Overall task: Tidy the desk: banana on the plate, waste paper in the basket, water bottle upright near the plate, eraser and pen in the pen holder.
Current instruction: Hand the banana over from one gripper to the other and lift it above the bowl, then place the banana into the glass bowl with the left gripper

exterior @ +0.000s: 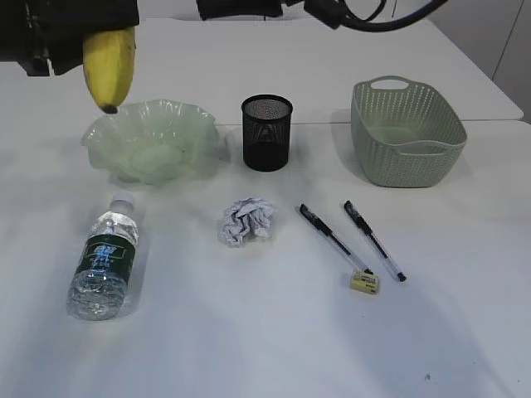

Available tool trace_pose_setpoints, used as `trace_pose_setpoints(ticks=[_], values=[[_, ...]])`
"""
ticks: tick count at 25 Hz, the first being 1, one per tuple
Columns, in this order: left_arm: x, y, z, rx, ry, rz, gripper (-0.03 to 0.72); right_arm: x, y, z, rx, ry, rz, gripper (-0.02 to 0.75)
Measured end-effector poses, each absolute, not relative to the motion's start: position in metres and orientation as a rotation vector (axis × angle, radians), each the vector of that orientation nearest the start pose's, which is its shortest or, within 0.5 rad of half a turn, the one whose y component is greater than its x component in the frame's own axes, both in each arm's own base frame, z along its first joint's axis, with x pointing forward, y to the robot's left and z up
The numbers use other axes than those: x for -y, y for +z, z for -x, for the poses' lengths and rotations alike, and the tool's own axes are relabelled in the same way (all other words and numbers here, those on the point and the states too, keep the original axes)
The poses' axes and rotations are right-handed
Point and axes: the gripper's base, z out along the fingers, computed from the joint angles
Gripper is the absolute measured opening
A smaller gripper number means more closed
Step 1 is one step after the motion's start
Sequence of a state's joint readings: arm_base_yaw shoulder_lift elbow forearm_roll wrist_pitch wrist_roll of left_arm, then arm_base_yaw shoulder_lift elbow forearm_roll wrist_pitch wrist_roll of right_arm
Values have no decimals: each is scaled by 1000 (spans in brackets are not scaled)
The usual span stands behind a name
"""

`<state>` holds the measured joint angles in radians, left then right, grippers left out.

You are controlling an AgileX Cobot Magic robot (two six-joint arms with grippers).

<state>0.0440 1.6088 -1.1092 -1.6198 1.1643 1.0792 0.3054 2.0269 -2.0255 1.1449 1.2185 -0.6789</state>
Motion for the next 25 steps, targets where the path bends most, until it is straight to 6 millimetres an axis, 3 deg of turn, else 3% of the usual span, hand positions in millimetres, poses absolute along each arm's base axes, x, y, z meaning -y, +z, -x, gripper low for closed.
trace_pose_setpoints(ticks=[11, 25], values=[[63, 304, -335, -1904, -1140, -371, 291, -199, 356, -401, -2135, 1107, 961, 502], [43, 301, -356, -1810, -617, -461, 292, -190, 345, -408, -2200, 864, 1010, 502]])
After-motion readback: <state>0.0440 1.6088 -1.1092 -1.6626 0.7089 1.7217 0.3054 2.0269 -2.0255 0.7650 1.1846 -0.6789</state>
